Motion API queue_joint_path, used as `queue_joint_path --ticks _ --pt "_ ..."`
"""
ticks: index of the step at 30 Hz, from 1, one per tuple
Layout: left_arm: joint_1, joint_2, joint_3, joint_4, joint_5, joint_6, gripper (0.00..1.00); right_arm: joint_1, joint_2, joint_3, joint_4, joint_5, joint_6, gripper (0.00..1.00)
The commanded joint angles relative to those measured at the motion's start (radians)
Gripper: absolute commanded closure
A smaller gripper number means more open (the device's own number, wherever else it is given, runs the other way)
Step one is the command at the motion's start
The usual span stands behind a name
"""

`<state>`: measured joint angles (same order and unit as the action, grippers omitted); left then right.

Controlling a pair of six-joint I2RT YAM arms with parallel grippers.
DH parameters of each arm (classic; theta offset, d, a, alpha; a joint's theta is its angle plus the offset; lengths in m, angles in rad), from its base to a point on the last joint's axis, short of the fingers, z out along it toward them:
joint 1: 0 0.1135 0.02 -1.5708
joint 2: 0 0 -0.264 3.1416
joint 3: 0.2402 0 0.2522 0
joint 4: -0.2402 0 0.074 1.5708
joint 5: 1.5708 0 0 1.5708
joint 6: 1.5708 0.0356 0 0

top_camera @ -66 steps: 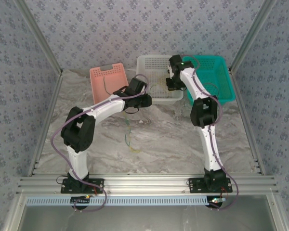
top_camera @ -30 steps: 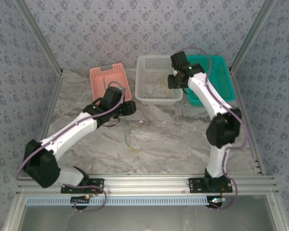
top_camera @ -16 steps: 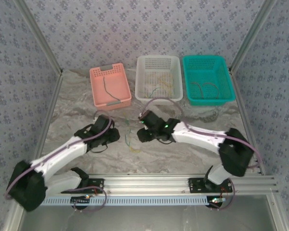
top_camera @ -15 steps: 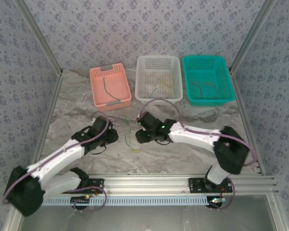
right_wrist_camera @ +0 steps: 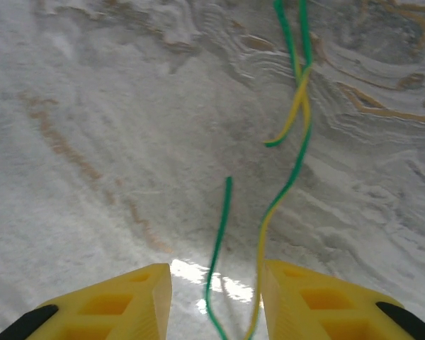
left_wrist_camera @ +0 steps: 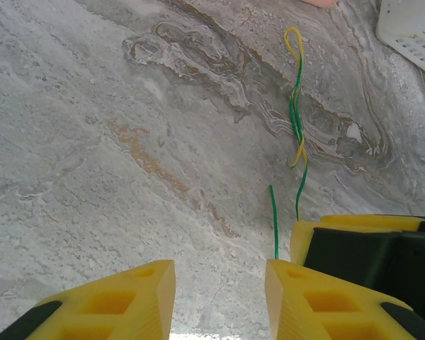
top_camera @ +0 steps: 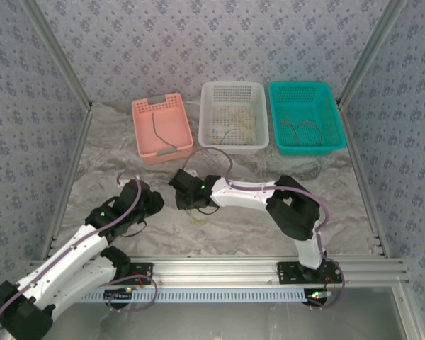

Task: Untangle the cables
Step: Straighten the cable.

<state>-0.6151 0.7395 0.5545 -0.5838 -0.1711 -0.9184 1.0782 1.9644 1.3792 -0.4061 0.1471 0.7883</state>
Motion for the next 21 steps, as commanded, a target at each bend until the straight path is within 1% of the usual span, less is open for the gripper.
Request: queue_joint_path --ticks 1,3,7,10,14,15,17,20,21 --pt "0.006 -0.004 0.015 -0.013 0.019 0.003 0.62 0.019 0.019 0.027 -0.117 0.091 0.047 0.60" --pt "0.006 0.002 0.013 0.003 0.033 0.004 0.62 0.024 0.028 0.029 -0.128 0.100 0.049 0.61" --pt "0.006 0.024 0.018 0.018 0.051 0.006 0.63 0.025 0.059 0.025 -0.093 0.077 0.054 0.69" --pt "0.004 0.025 0.013 0.024 0.061 0.006 0.63 0.022 0.072 0.028 -0.082 0.080 0.058 0.73" --pt "0.004 0.029 0.005 0.039 0.086 0.007 0.63 0.012 0.069 0.020 -0.070 0.083 0.060 0.84" --pt "0.004 0.033 0.001 0.047 0.095 0.007 0.64 0.010 0.066 0.018 -0.065 0.082 0.056 0.89" --pt "0.004 0.038 -0.002 0.062 0.111 0.007 0.64 0.010 0.042 0.003 -0.052 0.092 0.051 1.00" --pt "0.000 0.046 -0.004 0.089 0.148 0.004 0.63 0.010 -0.047 -0.048 -0.027 0.112 0.040 1.00" --pt "-0.003 0.049 -0.006 0.116 0.170 0.003 0.61 0.009 -0.093 -0.067 -0.018 0.118 0.032 1.00"
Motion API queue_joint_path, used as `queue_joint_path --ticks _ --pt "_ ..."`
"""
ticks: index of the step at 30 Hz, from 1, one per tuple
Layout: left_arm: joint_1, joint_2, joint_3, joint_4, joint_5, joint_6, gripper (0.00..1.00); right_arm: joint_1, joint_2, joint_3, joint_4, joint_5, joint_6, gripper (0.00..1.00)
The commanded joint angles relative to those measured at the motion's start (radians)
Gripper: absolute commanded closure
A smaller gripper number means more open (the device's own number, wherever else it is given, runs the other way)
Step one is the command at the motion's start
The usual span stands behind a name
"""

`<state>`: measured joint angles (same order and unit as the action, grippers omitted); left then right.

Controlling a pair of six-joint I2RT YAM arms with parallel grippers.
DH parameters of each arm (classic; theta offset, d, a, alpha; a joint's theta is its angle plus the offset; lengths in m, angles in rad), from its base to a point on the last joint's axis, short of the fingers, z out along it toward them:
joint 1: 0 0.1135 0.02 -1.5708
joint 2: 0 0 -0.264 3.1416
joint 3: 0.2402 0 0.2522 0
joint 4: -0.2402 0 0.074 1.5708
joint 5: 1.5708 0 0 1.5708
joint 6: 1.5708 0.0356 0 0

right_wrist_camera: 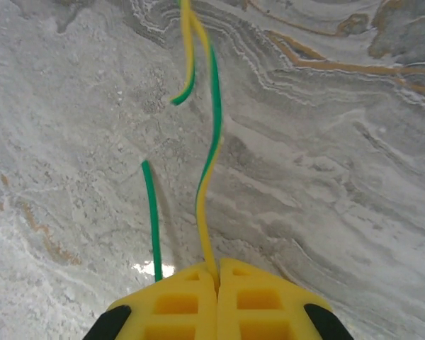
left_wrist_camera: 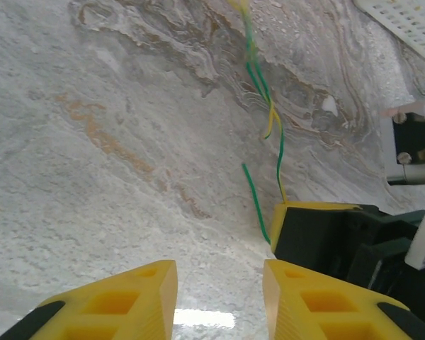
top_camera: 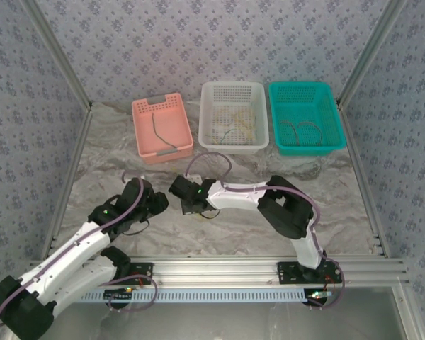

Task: Untangle the cables
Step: Straighten the cable.

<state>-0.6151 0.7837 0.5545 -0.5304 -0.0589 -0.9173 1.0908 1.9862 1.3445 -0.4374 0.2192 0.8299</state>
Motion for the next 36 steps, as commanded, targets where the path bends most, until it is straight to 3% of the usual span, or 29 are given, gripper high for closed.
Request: queue_joint_path --ticks 1,7,11,15,20,28,36 --pt "-0.005 0.003 -0.009 0.088 0.083 -0.004 0.59 -0.007 -0.150 -0.047 0.019 0.045 -0.017 1.00" --pt "-0.018 0.018 -0.028 0.306 0.167 -0.099 0.50 -0.068 -0.351 -0.138 0.092 -0.071 -0.043 1.00" --pt "-0.020 0.023 -0.036 0.454 0.165 -0.215 0.40 -0.115 -0.458 -0.235 0.197 -0.157 -0.004 1.00" --pt "-0.032 0.021 -0.028 0.546 0.144 -0.314 0.39 -0.145 -0.506 -0.263 0.230 -0.206 -0.003 1.00" --pt "-0.062 0.049 0.021 0.578 0.135 -0.343 0.34 -0.149 -0.517 -0.273 0.261 -0.219 0.016 1.00" --pt "-0.085 0.210 0.059 0.584 0.159 -0.362 0.43 -0.150 -0.519 -0.290 0.319 -0.251 0.056 1.00" --pt "-0.085 0.279 0.088 0.596 0.128 -0.347 0.65 -0.147 -0.552 -0.321 0.353 -0.258 0.081 1.00"
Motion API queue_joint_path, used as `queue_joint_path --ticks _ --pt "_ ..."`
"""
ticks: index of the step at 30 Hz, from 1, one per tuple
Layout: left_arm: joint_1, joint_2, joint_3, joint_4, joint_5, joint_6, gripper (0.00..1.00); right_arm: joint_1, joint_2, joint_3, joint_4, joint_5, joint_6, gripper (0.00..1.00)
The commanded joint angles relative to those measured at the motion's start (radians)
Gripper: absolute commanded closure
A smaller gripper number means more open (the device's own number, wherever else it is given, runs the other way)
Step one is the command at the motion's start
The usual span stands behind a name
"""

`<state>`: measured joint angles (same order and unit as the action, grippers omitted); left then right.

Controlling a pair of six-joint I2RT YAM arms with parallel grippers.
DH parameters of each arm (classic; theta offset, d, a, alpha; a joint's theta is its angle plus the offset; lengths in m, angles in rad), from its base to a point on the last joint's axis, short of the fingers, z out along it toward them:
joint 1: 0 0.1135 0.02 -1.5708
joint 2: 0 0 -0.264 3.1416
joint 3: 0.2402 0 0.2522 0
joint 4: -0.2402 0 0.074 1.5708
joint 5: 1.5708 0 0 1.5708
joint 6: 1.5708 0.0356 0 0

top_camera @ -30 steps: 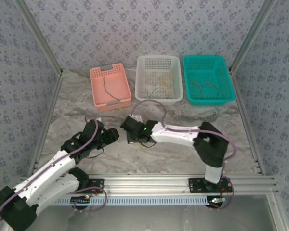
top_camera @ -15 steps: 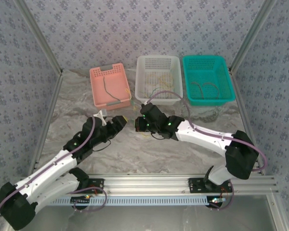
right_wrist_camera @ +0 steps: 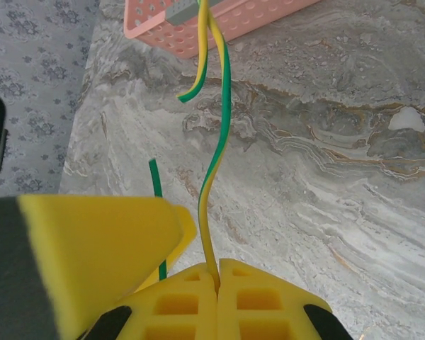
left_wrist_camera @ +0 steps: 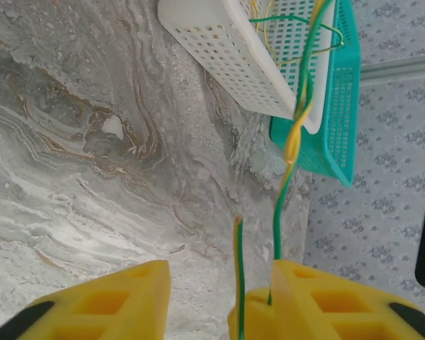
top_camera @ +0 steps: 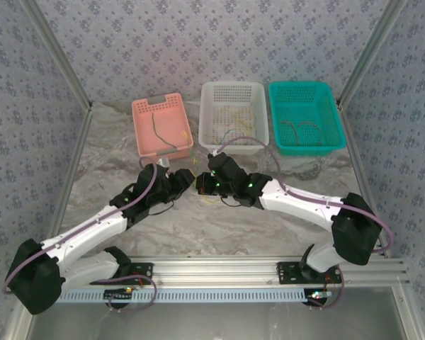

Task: Untangle the cables
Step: Straighten the cable.

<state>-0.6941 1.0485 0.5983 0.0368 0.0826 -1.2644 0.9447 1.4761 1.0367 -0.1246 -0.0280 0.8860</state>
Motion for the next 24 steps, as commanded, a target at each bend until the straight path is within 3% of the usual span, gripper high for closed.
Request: queue_joint_path --ticks 1,8,13,24 --pt "-0.006 0.023 0.044 0.029 -0.016 0.000 0.69 0.000 -0.046 -0.017 0.045 -0.010 0.026 1.00" --pt "-0.006 0.054 0.031 0.040 -0.040 -0.013 1.00 -0.007 -0.090 -0.045 0.055 0.006 0.034 1.00" --pt "0.008 0.039 0.009 -0.099 -0.121 -0.020 1.00 -0.063 -0.204 -0.100 0.119 0.015 0.041 1.00" --pt "0.019 0.080 -0.124 0.017 -0.119 -0.146 1.00 -0.129 -0.458 -0.319 0.568 0.218 0.022 1.00"
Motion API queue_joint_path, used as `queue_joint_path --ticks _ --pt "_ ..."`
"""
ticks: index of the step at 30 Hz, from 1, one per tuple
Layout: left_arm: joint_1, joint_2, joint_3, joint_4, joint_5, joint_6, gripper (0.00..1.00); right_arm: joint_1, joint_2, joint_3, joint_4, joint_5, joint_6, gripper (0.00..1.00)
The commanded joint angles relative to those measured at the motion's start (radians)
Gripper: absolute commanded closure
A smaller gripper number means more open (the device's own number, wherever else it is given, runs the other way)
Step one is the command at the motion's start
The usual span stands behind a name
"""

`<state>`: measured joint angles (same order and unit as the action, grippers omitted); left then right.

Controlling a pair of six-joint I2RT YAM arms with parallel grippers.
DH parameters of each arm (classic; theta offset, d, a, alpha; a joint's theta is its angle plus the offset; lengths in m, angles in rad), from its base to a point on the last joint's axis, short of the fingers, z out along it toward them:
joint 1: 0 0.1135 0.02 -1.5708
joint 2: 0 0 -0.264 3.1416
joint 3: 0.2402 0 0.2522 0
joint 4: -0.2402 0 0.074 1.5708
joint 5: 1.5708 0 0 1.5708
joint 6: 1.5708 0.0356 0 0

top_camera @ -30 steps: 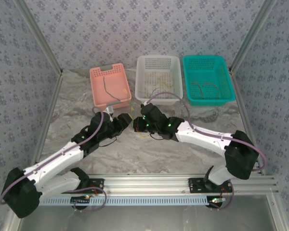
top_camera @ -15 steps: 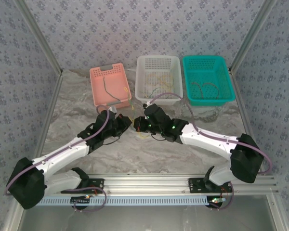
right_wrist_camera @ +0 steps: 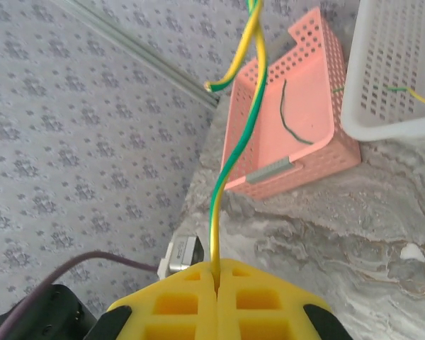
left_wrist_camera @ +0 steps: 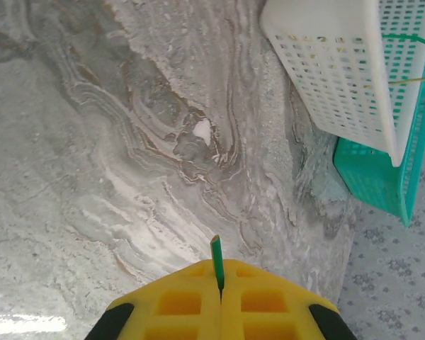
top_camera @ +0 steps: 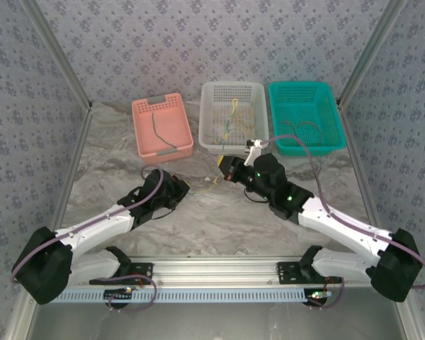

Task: Untangle the cables
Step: Straighten the cable.

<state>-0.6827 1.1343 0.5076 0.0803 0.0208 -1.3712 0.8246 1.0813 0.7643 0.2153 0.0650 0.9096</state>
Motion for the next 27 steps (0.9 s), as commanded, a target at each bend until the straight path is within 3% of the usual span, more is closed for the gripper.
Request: queue_joint_path --ticks 1,7,10,12,14,18,27 --pt "0.007 -0.013 -0.036 -0.028 -0.058 -0.045 1.00 -0.008 -0.074 -0.058 0.249 0.140 -0.013 1.00" --pt "0.012 -0.077 0.000 -0.059 -0.031 -0.016 1.00 0.026 -0.042 0.026 0.113 0.147 -0.214 1.00" --pt "0.034 -0.129 0.082 -0.134 0.022 0.051 0.61 0.038 -0.008 0.068 0.036 0.157 -0.365 1.00" --pt "0.047 -0.174 0.153 -0.221 0.039 0.107 0.47 0.038 0.009 0.100 -0.019 0.176 -0.453 1.00" --pt "0.050 -0.217 0.240 -0.312 0.038 0.184 0.46 0.044 0.029 0.142 -0.093 0.203 -0.535 1.00" --pt "0.050 -0.217 0.417 -0.377 0.107 0.371 0.58 0.076 0.066 0.222 -0.200 0.235 -0.678 1.00" --pt "0.106 -0.071 0.667 -0.307 0.279 0.572 0.64 0.091 0.110 0.325 -0.338 0.052 -0.724 1.00"
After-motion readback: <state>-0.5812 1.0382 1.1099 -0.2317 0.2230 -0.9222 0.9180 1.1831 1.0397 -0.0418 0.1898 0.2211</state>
